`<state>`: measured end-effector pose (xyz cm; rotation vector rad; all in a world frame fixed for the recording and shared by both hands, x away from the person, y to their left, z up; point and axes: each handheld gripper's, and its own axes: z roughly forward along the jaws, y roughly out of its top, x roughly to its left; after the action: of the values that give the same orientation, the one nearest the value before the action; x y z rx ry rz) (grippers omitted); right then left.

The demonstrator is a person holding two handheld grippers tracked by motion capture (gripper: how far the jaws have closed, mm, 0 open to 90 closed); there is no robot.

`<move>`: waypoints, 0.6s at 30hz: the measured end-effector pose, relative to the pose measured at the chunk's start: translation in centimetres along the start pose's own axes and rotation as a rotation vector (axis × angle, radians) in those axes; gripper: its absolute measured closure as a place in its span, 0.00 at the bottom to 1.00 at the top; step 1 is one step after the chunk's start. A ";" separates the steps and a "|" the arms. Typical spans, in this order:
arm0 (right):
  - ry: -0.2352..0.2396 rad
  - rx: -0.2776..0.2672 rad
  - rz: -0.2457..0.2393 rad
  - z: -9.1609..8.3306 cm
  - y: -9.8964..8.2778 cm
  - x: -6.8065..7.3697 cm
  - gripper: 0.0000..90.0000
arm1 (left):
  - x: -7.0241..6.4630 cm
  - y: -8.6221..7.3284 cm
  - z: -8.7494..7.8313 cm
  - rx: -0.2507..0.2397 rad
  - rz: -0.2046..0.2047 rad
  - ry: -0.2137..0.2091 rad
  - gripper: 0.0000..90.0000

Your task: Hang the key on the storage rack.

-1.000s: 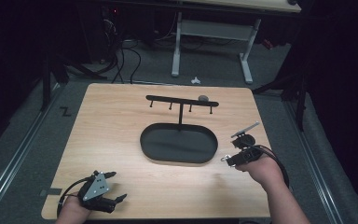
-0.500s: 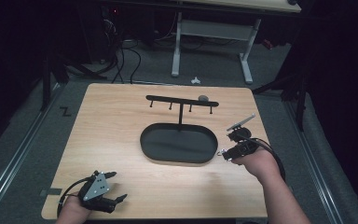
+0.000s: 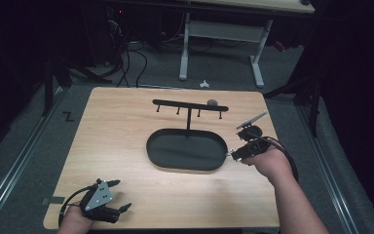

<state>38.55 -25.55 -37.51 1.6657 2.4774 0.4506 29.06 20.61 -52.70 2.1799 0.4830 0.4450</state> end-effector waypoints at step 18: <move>-0.011 -0.075 0.012 -3.6 2.7 0.1 0.77 | 0.0 -0.1 -0.1 0.000 0.000 -0.003 0.17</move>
<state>39.97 -25.17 -33.23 1.6513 2.4130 0.5274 29.05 20.71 -52.70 2.1799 0.4815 0.4423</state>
